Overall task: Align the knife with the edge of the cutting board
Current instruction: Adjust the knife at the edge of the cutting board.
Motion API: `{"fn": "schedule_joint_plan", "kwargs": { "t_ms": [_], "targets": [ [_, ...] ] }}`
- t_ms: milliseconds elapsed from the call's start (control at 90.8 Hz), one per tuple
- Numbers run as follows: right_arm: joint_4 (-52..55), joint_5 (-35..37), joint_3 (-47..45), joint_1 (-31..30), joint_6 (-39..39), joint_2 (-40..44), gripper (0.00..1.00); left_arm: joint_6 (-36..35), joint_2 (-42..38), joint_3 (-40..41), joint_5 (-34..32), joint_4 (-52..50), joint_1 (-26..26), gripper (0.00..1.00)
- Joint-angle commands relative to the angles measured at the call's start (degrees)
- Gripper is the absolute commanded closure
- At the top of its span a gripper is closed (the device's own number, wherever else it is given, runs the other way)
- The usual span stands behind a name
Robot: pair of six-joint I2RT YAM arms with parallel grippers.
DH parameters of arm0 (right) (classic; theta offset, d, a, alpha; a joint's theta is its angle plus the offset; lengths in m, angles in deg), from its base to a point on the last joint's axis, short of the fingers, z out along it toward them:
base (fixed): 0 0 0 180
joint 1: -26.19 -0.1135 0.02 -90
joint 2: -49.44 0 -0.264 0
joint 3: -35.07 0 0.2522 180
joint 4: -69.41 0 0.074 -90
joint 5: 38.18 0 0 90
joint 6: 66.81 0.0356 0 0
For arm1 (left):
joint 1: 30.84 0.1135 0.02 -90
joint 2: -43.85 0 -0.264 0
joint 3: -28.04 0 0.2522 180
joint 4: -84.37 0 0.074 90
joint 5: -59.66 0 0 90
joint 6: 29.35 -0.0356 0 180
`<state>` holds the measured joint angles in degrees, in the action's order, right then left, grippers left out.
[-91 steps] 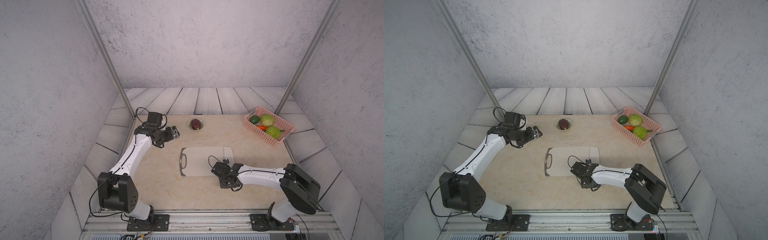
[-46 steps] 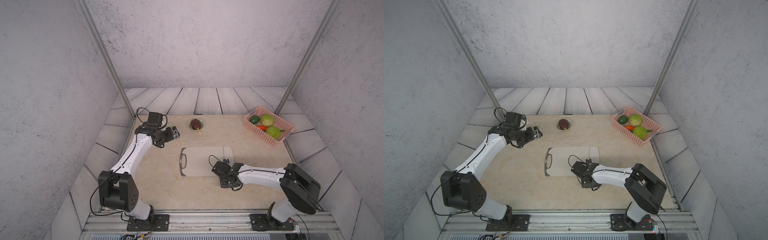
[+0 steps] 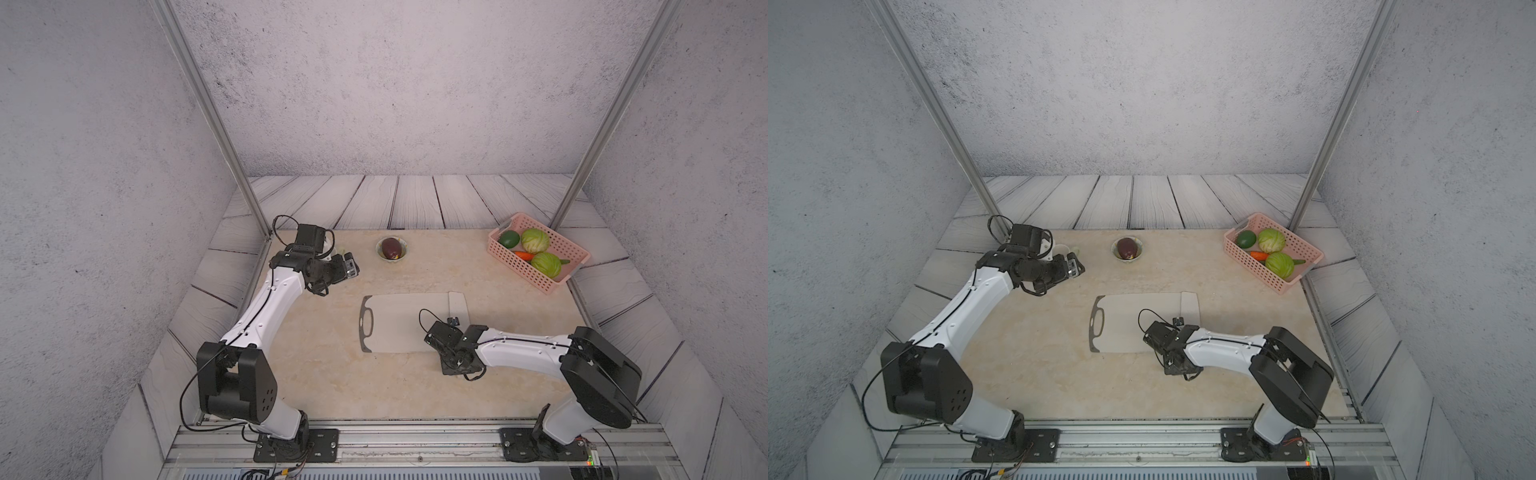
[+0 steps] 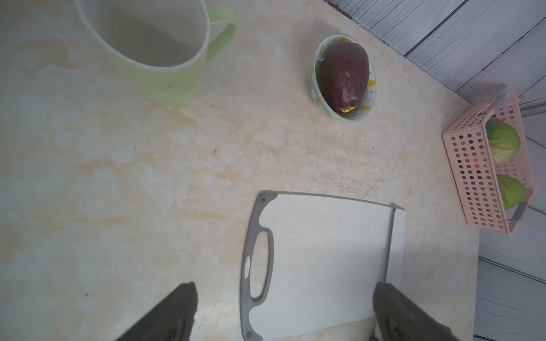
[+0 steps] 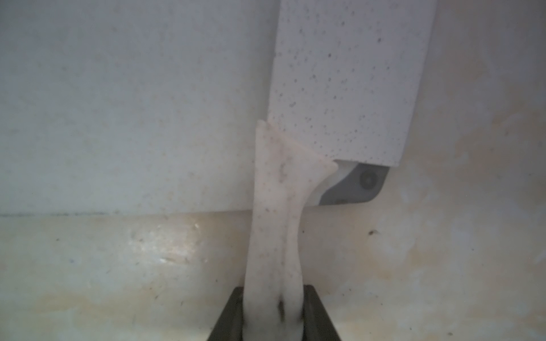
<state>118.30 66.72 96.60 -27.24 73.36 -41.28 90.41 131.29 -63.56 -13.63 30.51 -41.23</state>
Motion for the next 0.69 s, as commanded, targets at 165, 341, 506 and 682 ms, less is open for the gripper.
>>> {"fn": "schedule_joint_plan", "kwargs": {
  "t_ms": [165,341,506,682],
  "targets": [
    [0.05,-0.66,-0.23,0.42,-0.87,0.16,0.76,-0.84,0.50,-0.69,-0.54,-0.42,-0.20,0.02],
    [-0.15,-0.86,0.03,0.35,-0.95,0.06,0.77,-0.83,0.58,-0.73,-0.54,-0.46,-0.20,0.02],
    [-0.05,-0.96,0.48,0.41,-1.02,-0.06,0.77,-0.84,0.51,-0.73,-0.55,-0.42,-0.18,0.02],
    [0.01,-1.18,0.94,0.43,-1.04,-0.22,0.77,-0.84,0.54,-0.73,-0.58,-0.42,-0.16,0.02]
  ]
}}
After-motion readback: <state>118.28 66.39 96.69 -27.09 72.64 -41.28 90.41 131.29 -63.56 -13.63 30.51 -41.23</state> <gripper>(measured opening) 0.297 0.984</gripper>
